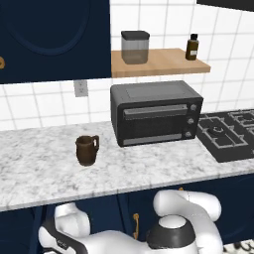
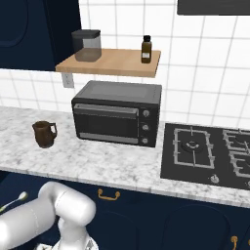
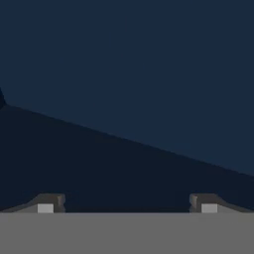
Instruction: Pick the dish brush from the drawer and place it on the counter.
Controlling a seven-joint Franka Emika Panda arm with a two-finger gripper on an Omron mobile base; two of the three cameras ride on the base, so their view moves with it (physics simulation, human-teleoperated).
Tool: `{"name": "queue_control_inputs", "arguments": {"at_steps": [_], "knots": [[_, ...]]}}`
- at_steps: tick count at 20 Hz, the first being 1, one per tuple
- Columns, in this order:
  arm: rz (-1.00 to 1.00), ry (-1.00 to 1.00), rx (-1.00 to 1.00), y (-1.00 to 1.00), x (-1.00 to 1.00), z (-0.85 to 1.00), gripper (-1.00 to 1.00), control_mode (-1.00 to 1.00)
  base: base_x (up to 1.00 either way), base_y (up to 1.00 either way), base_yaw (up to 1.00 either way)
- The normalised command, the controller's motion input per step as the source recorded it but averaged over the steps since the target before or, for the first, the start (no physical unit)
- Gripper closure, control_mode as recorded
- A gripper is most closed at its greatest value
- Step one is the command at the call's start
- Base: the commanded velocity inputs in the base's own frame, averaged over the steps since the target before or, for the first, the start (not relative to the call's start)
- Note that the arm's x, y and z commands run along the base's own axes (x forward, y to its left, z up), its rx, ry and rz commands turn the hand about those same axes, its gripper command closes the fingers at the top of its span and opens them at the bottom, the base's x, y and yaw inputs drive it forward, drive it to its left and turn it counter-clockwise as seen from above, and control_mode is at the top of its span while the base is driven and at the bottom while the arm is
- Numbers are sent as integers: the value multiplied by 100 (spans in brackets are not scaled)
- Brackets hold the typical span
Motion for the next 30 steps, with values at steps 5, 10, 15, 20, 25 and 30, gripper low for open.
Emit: {"name": "queue_control_inputs", "arguments": {"at_steps": [5,10,15,20,25,30], "knots": [[-4,-18,-7,-29,57,73,-100,-100,0,0,0],[-12,-23,-1,-42,99,63,-100,-100,0,0,0],[-21,-3,-8,12,75,2,-100,-100,0,0,0],[-28,-13,-5,16,28,-27,-100,-100,0,0,0],[-37,-10,-19,47,1,-23,-100,-100,0,0,0],[-14,-5,-13,-5,16,-21,-100,-100,0,0,0]]}}
